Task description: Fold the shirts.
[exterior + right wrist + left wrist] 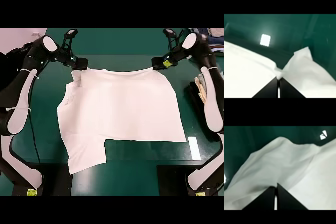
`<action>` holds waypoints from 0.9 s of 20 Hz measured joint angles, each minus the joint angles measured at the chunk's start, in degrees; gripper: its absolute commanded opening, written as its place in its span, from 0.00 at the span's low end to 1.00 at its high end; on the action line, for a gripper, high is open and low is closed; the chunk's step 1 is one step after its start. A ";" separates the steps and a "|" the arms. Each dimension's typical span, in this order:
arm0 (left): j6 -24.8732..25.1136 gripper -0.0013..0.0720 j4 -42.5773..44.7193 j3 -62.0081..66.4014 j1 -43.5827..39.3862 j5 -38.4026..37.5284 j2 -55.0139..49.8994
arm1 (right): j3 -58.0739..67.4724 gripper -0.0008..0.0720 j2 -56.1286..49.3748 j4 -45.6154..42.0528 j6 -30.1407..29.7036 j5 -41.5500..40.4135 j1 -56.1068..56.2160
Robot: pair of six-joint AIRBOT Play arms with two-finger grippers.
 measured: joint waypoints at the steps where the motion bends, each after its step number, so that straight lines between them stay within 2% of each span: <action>1: 0.02 0.47 -0.04 -0.04 0.00 1.11 -0.52 | 0.00 0.33 -0.87 1.20 -0.44 -0.83 0.00; 2: 0.02 0.88 -0.17 -0.02 0.00 2.23 -0.76 | 0.02 0.58 -1.51 2.69 -1.18 -1.66 0.02; 3: 0.00 0.92 -0.20 0.04 0.00 2.60 -0.98 | 0.11 0.59 -1.97 3.61 -1.97 -2.12 -0.02; 4: -0.04 0.90 0.09 0.24 0.15 2.08 -1.25 | 0.50 0.59 -2.32 4.46 -2.29 -2.27 -0.24; 5: -0.07 0.70 0.66 0.74 0.52 0.68 -1.22 | 1.09 0.59 -2.43 4.85 -2.69 -2.08 -0.68; 9: -1.64 0.69 2.82 2.05 4.50 -9.07 1.60 | -0.37 0.59 0.98 6.14 -4.61 3.39 -4.31; 12: -2.45 0.69 3.48 0.02 8.96 -16.26 6.43 | -7.69 0.59 8.00 6.80 -7.13 7.08 -8.11; 14: -2.40 0.69 3.67 -4.90 10.93 -20.61 10.86 | -14.08 0.59 13.57 7.13 -8.24 8.96 -10.25; 18: -1.62 0.69 4.87 -24.09 12.68 -21.16 22.69 | -26.53 0.59 24.06 7.52 -9.53 9.42 -12.87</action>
